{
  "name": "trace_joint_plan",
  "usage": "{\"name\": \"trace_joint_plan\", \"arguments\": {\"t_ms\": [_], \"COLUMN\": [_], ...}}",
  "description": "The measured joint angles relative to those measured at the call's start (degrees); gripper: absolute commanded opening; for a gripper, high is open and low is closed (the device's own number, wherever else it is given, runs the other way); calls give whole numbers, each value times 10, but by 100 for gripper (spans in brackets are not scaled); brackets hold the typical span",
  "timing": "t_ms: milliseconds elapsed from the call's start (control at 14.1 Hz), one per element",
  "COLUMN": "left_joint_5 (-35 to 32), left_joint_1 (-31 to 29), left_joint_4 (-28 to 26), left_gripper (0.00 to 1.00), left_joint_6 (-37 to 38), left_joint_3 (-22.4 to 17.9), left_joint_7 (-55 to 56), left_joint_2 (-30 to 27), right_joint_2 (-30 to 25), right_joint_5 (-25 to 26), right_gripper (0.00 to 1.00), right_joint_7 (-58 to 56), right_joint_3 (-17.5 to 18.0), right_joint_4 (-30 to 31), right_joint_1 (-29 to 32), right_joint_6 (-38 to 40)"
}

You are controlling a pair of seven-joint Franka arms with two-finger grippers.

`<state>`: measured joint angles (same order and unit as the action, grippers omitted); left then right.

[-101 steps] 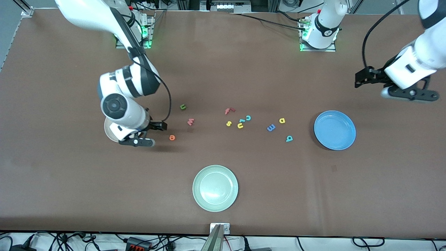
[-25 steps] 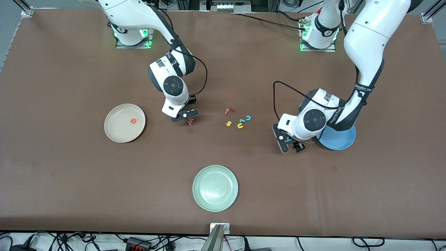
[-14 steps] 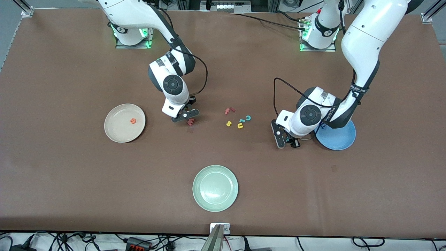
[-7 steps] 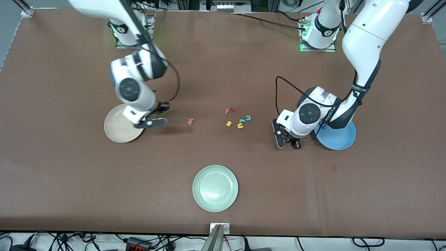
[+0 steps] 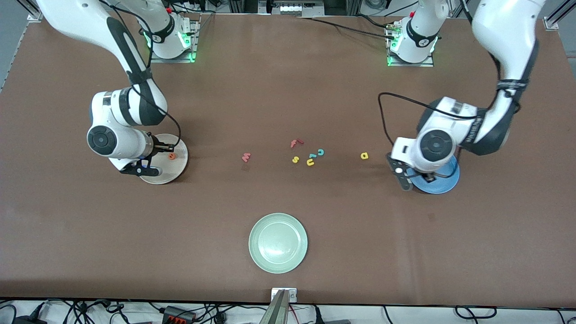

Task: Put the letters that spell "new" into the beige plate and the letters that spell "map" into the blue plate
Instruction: 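Drop the green u on the white plate while the left gripper places teal b, then grasp the pink w with the right gripper while the left gripper grasps yellow d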

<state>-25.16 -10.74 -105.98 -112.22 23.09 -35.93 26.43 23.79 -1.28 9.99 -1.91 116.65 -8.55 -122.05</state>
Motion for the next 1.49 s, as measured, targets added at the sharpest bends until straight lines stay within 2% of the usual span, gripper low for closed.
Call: {"name": "trace_joint_plan", "arguments": {"t_ms": [71, 142, 213, 284, 355, 426, 496, 567, 709, 780, 1064, 1277, 1489], "left_joint_5": [0, 0, 0, 0, 0, 0, 0, 0, 0, 5, 40, 43, 43], "left_joint_1": [-33, -66, -92, -107, -112, -111, -109, -108, -108, -109, -99, -88, -79], "left_joint_4": [-15, -39, -72, -109, -139, -156, -163, -164, -162, -162, -165, -173, -179], "left_gripper": [17, 24, 35, 72, 100, 100, 100, 100, 100, 100, 100, 100, 100], "left_joint_6": [-11, -45, -93, -148, -188, -205, -208, -204, -180, -159, -113, -135, -200], "left_joint_3": [-1, -1, -1, -1, -1, 1, 4, 7, 23, 45, 158, 198, 204], "left_joint_7": [0, -1, -1, -1, 0, 3, 7, 11, 35, 73, 333, 562, 735], "left_joint_2": [1, 2, 4, 4, 3, 1, -3, -11, -34, -47, -69, -54, -18], "right_joint_2": [7, 13, 18, 23, 29, 34, 39, 43, 45, 43, 10, 4, 25], "right_joint_5": [0, 0, 0, 0, 0, 0, 0, 0, 0, 0, -2, -10, -12], "right_gripper": [24, 24, 24, 24, 26, 40, 87, 100, 100, 100, 100, 100, 100], "right_joint_7": [-15, -27, -36, -40, -40, -40, -40, -39, -39, -39, -39, 4, 135], "right_joint_3": [0, 0, 0, 0, 0, 2, 4, 5, 5, 6, 17, 21, 22], "right_joint_4": [0, 0, 0, 0, 0, 0, 0, -1, -4, -12, -64, -101, -122], "right_joint_1": [15, 31, 42, 47, 48, 47, 47, 47, 46, 46, 22, -57, -135], "right_joint_6": [-2, -6, -11, -19, -28, -39, -50, -57, -60, -61, -18, -15, -29]}}
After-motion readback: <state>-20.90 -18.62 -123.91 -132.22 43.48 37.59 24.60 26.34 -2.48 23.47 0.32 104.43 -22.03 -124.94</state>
